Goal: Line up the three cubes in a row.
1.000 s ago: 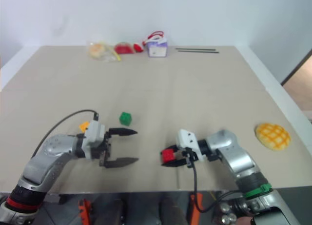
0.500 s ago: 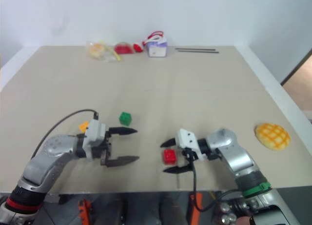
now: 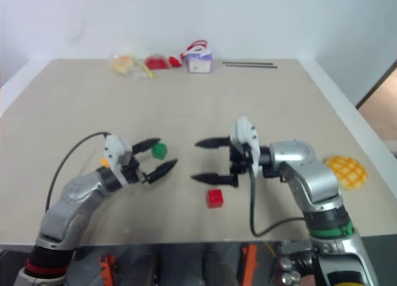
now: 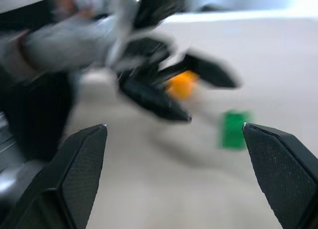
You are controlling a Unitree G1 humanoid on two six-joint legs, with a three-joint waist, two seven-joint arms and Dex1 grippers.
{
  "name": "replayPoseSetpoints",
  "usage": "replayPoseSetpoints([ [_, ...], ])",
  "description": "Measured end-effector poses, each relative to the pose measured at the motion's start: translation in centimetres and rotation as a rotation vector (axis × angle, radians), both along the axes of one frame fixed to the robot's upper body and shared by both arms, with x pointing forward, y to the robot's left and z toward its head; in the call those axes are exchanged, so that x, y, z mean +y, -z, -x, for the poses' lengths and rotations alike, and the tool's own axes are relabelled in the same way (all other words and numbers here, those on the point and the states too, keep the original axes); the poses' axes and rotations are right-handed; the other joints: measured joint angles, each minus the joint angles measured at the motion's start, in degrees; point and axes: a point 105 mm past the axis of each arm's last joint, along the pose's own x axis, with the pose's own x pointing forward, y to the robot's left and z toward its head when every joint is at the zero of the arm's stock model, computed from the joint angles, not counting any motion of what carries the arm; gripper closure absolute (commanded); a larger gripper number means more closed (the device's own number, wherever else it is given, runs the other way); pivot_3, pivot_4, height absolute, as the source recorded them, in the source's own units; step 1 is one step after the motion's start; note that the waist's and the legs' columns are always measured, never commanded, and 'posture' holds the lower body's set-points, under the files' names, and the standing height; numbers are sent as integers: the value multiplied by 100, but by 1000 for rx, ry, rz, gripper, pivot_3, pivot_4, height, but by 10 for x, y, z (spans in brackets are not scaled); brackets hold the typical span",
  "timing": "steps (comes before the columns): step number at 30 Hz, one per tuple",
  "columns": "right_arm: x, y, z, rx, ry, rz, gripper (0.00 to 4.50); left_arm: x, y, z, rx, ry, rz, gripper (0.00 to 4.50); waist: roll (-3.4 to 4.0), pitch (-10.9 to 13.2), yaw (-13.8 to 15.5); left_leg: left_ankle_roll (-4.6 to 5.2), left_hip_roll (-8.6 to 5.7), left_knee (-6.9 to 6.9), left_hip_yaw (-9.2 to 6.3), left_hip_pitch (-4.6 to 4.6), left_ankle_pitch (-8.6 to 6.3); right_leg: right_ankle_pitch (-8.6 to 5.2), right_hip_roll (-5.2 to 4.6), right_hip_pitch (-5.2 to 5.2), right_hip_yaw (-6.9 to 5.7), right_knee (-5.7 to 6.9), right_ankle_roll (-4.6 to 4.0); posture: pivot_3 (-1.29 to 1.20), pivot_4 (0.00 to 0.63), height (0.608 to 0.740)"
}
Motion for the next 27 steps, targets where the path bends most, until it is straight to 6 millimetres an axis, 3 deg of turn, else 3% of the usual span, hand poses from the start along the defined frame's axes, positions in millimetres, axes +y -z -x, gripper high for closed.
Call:
replayPoseSetpoints([
  [4,4,3,-12,5,94,-25,20,9,7,-16,28,-221,11,0,0,0,3,0,-4,-2,1,-5,0,11,-2,-2,3,-1,29,0,150,740],
  [8,7,2,-17,-8,126,-34,20,10,23,-29,88,-330,-10,0,0,0,2,0,-4,-3,0,-7,0,11,0,-5,3,-1,30,0,150,740],
  [17,7,2,-23,-24,140,-30,20,-7,52,-39,182,-318,-44,0,0,0,1,0,-4,-6,0,-6,0,11,0,-5,3,-1,29,0,150,740],
  [24,7,2,-23,-26,142,-31,20,-9,52,-50,179,-333,-65,0,0,0,1,0,-5,-5,1,-7,0,12,0,-4,3,-1,31,0,150,740],
  [27,7,2,-23,-28,145,-28,0,-11,52,-52,177,-329,-62,797,0,0,1,0,-5,-6,0,-7,0,11,0,-5,3,-1,30,0,150,740],
])
